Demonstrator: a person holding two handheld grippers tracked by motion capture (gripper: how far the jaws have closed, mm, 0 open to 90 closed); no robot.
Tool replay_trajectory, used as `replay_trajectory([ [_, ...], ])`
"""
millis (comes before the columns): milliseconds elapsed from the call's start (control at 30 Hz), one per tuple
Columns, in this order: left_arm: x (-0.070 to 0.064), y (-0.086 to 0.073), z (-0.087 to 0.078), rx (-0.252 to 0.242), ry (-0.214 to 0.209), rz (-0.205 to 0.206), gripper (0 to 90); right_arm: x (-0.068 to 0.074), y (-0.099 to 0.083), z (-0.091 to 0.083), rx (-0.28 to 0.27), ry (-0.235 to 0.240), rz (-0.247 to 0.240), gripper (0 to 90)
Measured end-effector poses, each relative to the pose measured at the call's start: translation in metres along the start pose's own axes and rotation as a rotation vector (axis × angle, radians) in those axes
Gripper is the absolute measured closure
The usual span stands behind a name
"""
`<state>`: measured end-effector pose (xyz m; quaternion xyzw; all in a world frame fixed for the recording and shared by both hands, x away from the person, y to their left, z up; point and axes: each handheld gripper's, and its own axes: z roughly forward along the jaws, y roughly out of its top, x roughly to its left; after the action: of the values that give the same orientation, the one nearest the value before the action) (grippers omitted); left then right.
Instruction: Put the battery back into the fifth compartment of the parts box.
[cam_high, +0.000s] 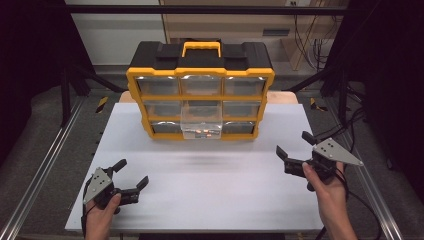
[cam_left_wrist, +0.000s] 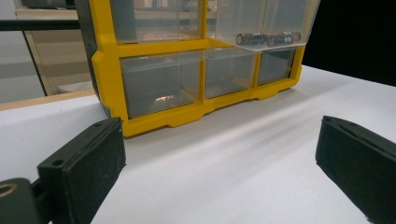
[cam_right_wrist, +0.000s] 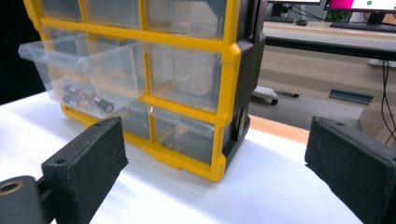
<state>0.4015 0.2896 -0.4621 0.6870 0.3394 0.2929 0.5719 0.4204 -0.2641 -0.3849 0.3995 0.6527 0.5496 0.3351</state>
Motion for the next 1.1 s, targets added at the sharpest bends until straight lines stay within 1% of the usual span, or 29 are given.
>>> replay_trajectory([
  [400,0.0,0.0,0.0,0.002,-0.005,0.009,1.7,0.003,-0.027,0.001,0.021,0.027,0.026,5.4],
  [467,0.001,-0.001,0.0,-0.004,-0.006,0.004,1.7,0.003,-0.032,0.003,0.024,0.028,0.025,5.4],
  [533,0.002,-0.001,0.0,-0.013,-0.006,-0.006,1.8,0.004,-0.038,0.005,0.033,0.026,0.012,5.4],
  [567,0.002,0.0,-0.001,-0.013,-0.002,-0.004,1.8,0.004,-0.041,0.007,0.037,0.027,0.008,5.4],
  [733,0.004,0.0,-0.002,-0.019,0.008,-0.002,1.8,0.006,-0.055,0.015,0.045,0.053,0.022,5.9],
  [867,0.005,0.0,-0.002,-0.025,0.015,-0.006,1.8,0.01,-0.062,0.018,0.043,0.074,0.031,6.2],
  [1000,0.005,-0.001,-0.002,-0.024,0.017,-0.007,1.8,0.014,-0.068,0.02,0.042,0.093,0.031,6.1],
  [1100,0.004,-0.001,-0.001,-0.021,0.018,-0.008,1.8,0.016,-0.072,0.022,0.039,0.104,0.023,6.0],
])
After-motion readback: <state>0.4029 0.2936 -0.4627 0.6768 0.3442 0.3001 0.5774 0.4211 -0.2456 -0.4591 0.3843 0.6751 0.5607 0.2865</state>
